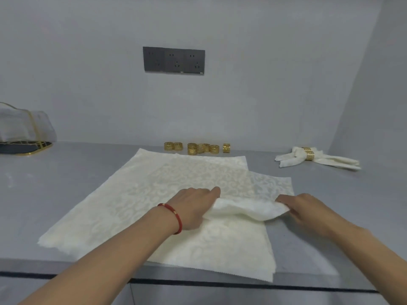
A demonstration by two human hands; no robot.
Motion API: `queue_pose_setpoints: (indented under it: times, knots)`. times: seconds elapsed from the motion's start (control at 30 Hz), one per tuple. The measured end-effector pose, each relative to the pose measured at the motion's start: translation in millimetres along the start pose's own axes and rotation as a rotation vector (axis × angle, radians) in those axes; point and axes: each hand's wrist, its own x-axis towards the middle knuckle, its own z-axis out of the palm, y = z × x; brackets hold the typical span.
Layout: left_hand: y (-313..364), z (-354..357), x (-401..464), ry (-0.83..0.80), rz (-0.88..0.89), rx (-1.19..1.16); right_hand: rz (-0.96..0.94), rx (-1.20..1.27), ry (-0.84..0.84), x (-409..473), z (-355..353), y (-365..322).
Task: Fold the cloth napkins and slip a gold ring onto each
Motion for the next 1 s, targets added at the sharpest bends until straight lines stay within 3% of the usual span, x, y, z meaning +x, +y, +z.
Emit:
queue_pose_setpoints:
  times: [0.1, 0.23, 0.4, 0.6, 0.73, 0.83, 0.9, 1.0]
  knots:
    - [15.4, 6.1, -1.8, -0.105, 0.011, -0.154, 0.004, -0.036, -0.056, -35.3, -11.3, -2.7]
    - [8.0, 11.0, -28.0, -0.148, -0.02, -0.45, -0.059, 0.154, 0.041, -57.9, -3.6, -40.8]
    - [-16.0, -8.0, -56.1, -0.144, -0.022, -0.541, -0.169, 0.45, 0.205, -49.1, -12.1, -88.0]
    - [-49.1, -20.2, -66.9, -0.176, -0.07, -0.786, -0.105, 0.776, -0.075, -32.6, -38.2, -117.2]
    - [-58.7, -12.5, -46.5, -0.26, -0.328, -0.965, 0.022, 0.725, -0.038, 2.2, -24.2, -113.0]
    - [-67.9, -6.5, -21.8, -0.261, -0.485, -0.896, 0.082, 0.657, 0.063, 39.6, -2.9, -109.2]
    - [-74.4, -4.1, -5.3, -0.241, -0.503, -0.928, 0.148, 0.635, 0.073, 64.2, 8.1, -108.3]
    - [-92.1, -2.8, 13.6, -0.111, -0.449, -0.765, 0.249, 0.605, 0.087, 103.6, 22.1, -101.2]
